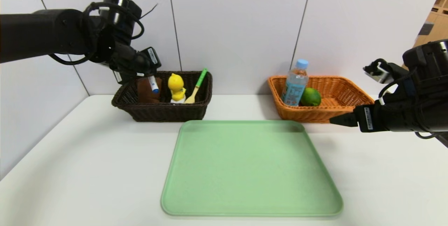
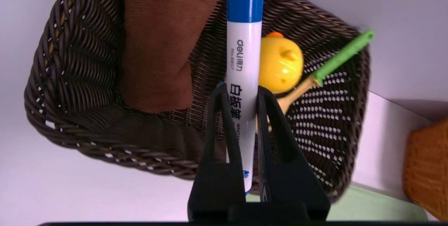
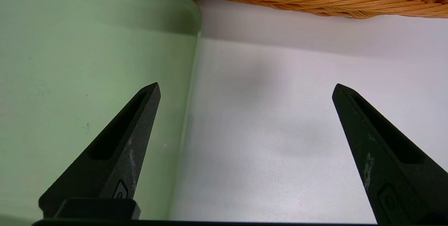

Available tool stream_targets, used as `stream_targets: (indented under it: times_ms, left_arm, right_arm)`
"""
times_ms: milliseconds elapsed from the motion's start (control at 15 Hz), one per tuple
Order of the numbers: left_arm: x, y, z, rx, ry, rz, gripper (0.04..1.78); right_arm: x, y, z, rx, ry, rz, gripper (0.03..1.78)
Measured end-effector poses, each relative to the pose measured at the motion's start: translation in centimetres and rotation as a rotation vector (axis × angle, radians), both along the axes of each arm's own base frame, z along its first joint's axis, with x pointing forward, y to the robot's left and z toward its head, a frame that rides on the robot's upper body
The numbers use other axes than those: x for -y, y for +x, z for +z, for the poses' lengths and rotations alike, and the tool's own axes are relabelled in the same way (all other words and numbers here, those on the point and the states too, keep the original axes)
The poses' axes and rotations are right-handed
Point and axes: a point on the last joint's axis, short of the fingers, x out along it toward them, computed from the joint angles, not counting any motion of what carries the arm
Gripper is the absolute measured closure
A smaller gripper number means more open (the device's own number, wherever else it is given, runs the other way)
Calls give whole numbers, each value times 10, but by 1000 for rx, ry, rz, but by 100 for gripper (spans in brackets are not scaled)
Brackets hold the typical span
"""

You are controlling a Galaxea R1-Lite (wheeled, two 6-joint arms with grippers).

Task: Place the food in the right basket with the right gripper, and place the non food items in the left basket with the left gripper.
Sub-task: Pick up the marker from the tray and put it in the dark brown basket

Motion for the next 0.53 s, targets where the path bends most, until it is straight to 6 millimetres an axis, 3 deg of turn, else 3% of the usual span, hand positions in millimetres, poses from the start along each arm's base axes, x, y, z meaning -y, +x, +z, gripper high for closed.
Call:
stream_targets:
  times_ms: [333, 533]
  left_arm:
    - [-11, 35, -39, -58, -16, 65, 165]
    - [-10, 45, -51, -63, -9, 69, 126]
  right_arm:
    - [2, 0, 1, 8, 0, -5, 11]
    - [2, 0, 0, 4, 1, -3, 11]
